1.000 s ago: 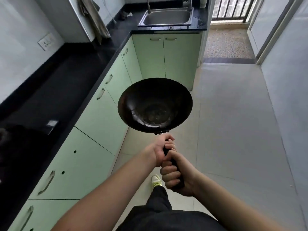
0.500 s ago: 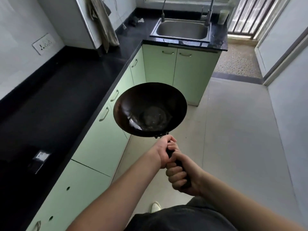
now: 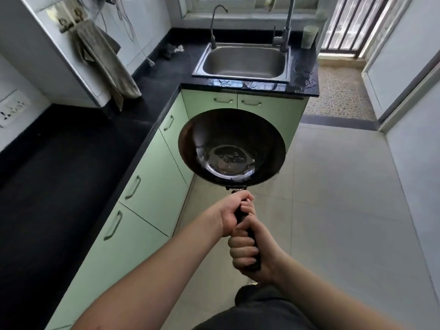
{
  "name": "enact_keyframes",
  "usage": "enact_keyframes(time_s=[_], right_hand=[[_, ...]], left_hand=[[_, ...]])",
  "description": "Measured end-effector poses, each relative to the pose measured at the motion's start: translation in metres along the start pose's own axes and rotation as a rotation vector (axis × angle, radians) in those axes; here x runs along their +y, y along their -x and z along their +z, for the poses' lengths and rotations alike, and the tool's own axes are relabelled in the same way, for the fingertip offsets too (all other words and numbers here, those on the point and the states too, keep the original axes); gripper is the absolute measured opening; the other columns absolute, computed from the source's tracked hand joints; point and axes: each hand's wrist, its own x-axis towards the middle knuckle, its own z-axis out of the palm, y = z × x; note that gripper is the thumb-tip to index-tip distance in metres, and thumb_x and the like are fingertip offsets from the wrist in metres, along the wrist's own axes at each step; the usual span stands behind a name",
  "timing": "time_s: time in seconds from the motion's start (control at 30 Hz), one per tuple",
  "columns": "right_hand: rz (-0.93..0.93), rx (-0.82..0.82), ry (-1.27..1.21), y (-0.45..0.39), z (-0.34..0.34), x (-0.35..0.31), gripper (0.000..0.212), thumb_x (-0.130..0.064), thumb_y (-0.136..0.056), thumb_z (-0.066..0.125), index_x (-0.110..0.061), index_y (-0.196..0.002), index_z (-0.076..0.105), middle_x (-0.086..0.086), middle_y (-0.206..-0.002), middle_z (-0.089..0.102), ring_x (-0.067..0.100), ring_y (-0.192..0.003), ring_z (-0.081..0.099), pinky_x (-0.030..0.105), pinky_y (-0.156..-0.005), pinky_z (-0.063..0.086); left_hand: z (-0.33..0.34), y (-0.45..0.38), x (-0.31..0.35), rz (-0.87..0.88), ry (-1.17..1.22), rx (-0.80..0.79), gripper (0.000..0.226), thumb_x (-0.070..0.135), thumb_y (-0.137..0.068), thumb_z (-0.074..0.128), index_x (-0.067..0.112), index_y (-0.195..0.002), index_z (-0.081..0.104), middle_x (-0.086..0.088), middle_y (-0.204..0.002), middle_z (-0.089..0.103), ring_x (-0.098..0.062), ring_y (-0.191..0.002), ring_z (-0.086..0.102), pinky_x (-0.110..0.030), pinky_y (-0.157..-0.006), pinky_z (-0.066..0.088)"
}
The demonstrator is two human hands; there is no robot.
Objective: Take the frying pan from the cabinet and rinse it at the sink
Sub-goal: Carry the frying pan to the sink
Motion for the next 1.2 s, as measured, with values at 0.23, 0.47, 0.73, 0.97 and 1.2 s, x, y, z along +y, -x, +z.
enact_keyframes(time_s=[0.23,0.47,0.73,0.97,1.2], right_hand=[[-0.038,-0.057,0.022,-0.03,0.019,-0.098,0.032,-0.019,-0.08,0.041,-0.02,-0.05,0.031,-0.007,-0.038,0.023,0.006,-0.026,0.021,0.011,-0.031,0.013],[-0.08,-0.018,0.137,-0.076,0.044,-0.159,0.03,-0.018,-0.079,0.04,-0.019,-0.05,0.035,-0.006,-0.041,0.024,0.006,-0.027,0.02,0.011,-0.032,0.015],[-0.125,0.01,0.181,-0.159,0.097,-0.228,0.03,-0.019,-0.08,0.04,-0.019,-0.051,0.031,-0.006,-0.04,0.024,0.006,-0.027,0.02,0.012,-0.033,0.014],[-0.183,0.063,0.15,-0.217,0.148,-0.278,0.032,-0.018,-0.083,0.037,-0.02,-0.052,0.03,-0.007,-0.04,0.023,0.006,-0.028,0.018,0.012,-0.034,0.012],[-0.195,0.103,0.13,-0.244,0.164,-0.338,0.031,-0.018,-0.08,0.038,-0.02,-0.051,0.03,-0.007,-0.04,0.021,0.005,-0.027,0.017,0.01,-0.033,0.013]], left_hand=[[0.045,-0.034,0.08,0.016,0.059,-0.096,0.037,0.024,-0.096,0.054,0.015,-0.061,0.043,0.008,-0.047,0.038,-0.005,-0.035,0.04,-0.018,-0.04,0.04],[0.054,-0.062,0.155,0.043,-0.002,-0.102,0.034,0.021,-0.096,0.05,0.018,-0.064,0.039,0.01,-0.043,0.032,-0.004,-0.032,0.034,-0.017,-0.037,0.034],[0.045,-0.091,0.274,0.078,-0.069,-0.158,0.034,0.018,-0.096,0.047,0.022,-0.066,0.031,0.01,-0.041,0.029,-0.004,-0.03,0.031,-0.017,-0.035,0.032],[0.044,-0.109,0.369,0.036,-0.131,-0.169,0.037,0.017,-0.094,0.047,0.02,-0.062,0.03,0.009,-0.041,0.028,-0.005,-0.03,0.03,-0.017,-0.036,0.031],[0.064,-0.15,0.429,-0.06,-0.14,-0.174,0.037,0.016,-0.092,0.046,0.022,-0.061,0.027,0.009,-0.038,0.028,-0.005,-0.028,0.029,-0.016,-0.035,0.031]])
